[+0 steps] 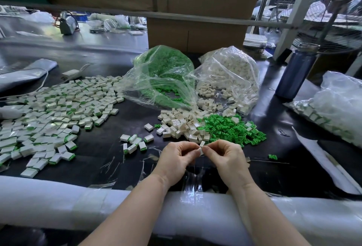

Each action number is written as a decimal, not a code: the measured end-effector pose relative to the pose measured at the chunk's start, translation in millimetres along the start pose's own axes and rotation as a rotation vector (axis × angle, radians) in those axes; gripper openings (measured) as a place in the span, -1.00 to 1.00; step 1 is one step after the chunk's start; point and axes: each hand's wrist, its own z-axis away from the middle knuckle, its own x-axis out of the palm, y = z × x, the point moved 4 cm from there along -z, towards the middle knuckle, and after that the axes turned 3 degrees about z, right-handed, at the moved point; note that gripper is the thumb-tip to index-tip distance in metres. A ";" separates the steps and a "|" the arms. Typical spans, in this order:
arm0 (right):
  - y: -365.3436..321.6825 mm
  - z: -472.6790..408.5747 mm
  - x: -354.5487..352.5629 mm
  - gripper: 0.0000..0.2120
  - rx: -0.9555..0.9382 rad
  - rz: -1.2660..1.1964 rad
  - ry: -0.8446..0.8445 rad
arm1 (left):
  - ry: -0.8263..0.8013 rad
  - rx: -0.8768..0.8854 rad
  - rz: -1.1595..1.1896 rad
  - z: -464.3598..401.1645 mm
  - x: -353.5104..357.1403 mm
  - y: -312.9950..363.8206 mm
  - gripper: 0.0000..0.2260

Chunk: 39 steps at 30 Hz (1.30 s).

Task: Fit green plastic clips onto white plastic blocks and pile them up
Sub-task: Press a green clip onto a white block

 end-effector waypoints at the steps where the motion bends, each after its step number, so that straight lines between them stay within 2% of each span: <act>1: 0.9 -0.2 0.1 -0.86 0.007 -0.002 0.003 | 0.006 0.001 0.004 0.3 -0.4 0.3 -0.92; 5: 0.4 0.8 -0.4 -0.83 -0.002 0.011 0.022 | 0.027 0.001 0.015 0.0 -1.2 1.9 -0.93; 8: 1.9 1.2 -6.6 -0.75 0.001 0.148 0.156 | 0.041 -0.004 0.016 -0.4 -1.7 2.3 -0.94; 11: 11.0 -0.2 -15.0 -0.65 0.120 0.265 0.275 | 0.042 -0.006 0.009 0.1 -2.0 2.7 -0.94; 14: 16.3 -2.1 -9.6 -0.71 0.165 0.282 0.169 | 0.039 -0.007 0.013 0.7 -2.4 2.6 -0.94; 18: 10.1 -1.2 -2.4 -0.86 0.074 0.236 0.099 | 0.040 -0.010 0.014 0.1 -2.7 1.9 -0.93; 24: -1.4 1.7 -0.1 -0.84 -0.010 0.034 0.024 | 0.028 -0.017 0.030 -0.4 -1.4 1.0 -0.93; 28: 0.7 0.9 0.4 -0.77 0.009 0.029 -0.008 | -0.015 -0.007 -0.040 0.1 1.0 0.6 -0.92; 39: 3.4 0.9 2.1 -0.82 0.051 0.011 -0.106 | -0.004 0.056 -0.235 -0.2 -0.3 -1.7 -0.92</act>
